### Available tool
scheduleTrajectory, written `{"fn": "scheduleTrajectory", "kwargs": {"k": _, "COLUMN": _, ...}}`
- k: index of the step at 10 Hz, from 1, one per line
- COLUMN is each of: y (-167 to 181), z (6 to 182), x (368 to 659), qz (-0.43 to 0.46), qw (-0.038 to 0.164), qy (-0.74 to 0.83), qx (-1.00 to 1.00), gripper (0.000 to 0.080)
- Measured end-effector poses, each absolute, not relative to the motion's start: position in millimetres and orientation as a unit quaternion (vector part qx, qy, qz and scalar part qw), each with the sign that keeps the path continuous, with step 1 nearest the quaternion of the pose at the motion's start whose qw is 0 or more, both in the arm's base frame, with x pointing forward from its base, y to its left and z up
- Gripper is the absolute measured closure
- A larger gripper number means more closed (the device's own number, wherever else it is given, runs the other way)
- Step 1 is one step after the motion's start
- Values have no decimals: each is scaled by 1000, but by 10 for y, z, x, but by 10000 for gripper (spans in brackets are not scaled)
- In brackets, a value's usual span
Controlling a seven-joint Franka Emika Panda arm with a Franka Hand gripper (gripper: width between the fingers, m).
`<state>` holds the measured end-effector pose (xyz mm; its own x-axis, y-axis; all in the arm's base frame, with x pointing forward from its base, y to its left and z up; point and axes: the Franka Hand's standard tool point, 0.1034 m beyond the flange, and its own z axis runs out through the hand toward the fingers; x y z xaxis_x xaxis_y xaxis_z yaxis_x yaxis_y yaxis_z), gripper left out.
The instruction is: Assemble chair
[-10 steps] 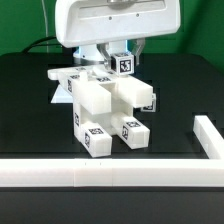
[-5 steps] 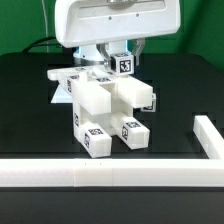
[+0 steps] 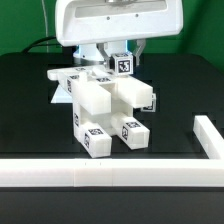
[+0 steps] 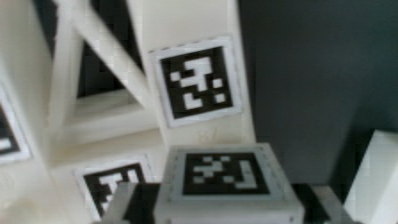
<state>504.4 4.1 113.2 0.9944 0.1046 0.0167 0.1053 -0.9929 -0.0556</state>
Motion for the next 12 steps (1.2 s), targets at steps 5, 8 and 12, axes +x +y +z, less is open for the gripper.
{"fn": "scheduleTrajectory", "kwargs": {"k": 5, "y": 46, "z": 1129, "x": 5043, "qz": -2, "qw": 29, "qy": 103, "qx": -994, "gripper": 527}}
{"fn": "scheduleTrajectory", "kwargs": {"k": 8, "y": 48, "z": 1127, "x": 5042, "qz": 1, "qw": 29, "qy": 200, "qx": -979, "gripper": 527}}
{"fn": "scheduleTrajectory", "kwargs": {"k": 12, "y": 52, "z": 1126, "x": 5042, "qz": 5, "qw": 30, "qy": 321, "qx": -947, "gripper": 527}}
